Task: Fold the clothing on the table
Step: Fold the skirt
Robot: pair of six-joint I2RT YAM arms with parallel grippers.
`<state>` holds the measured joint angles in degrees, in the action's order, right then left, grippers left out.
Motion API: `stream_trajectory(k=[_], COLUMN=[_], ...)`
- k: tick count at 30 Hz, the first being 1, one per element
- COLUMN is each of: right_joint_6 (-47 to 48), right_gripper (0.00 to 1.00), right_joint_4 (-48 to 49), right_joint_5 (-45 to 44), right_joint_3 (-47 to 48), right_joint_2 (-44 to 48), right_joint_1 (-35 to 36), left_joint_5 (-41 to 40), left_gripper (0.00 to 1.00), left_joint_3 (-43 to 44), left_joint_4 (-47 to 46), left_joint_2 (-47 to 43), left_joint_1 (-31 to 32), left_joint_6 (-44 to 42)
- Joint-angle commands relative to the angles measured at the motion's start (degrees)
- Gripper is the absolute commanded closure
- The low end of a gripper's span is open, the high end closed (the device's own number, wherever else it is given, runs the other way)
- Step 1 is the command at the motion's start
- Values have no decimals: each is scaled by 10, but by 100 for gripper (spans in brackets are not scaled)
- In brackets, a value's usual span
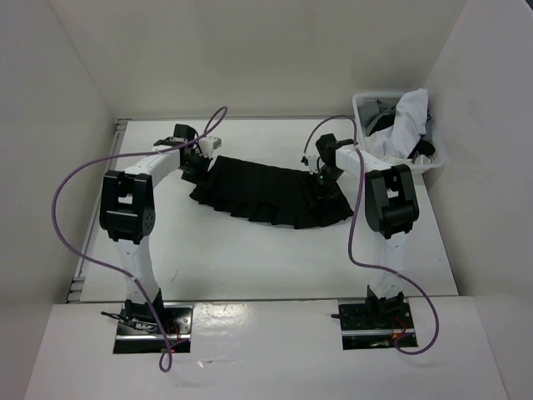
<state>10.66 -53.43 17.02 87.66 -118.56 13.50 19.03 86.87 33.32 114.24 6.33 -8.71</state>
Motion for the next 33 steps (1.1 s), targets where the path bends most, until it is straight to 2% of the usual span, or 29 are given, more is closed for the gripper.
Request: stream_trajectory(k=[1,7,10,12,16,20,26,31,33], right_joint_6=[-21,-32,-25,-13,9,16,33,45,45], right_gripper=[19,19,19,19,19,19,19,18,18], right_joint_4=[42,75,88,95,101,101,90,83,66], right_joint_5=[-44,-123,-159,-192,-229,-240,-234,-248,-229], right_joint_3=[-10,-27,-27,-27,3,54,152,192,203], right_joint_2=[-5,-5,-5,-5,-27,-53,-105,-128,-128], right_joint_1=[10,15,15,15,15,15,35,52,58], left_joint_5=[-36,-62,-62,-62,-62,-50,-11,-16,-16], left_gripper=[16,20,32,45,61,65,65,65,61], left_joint_3=[-2,4,-12,-31,-70,-104,-127,-133,-127], left_joint_4=[-48,-48,-33,-19,-12,-7,14,26,32], left_joint_2=[29,66,66,51,2,-34,-69,-81,-95], left_joint_1=[11,17,17,17,17,22,33,38,38], left_joint_6=[12,38,45,50,55,50,34,28,28])
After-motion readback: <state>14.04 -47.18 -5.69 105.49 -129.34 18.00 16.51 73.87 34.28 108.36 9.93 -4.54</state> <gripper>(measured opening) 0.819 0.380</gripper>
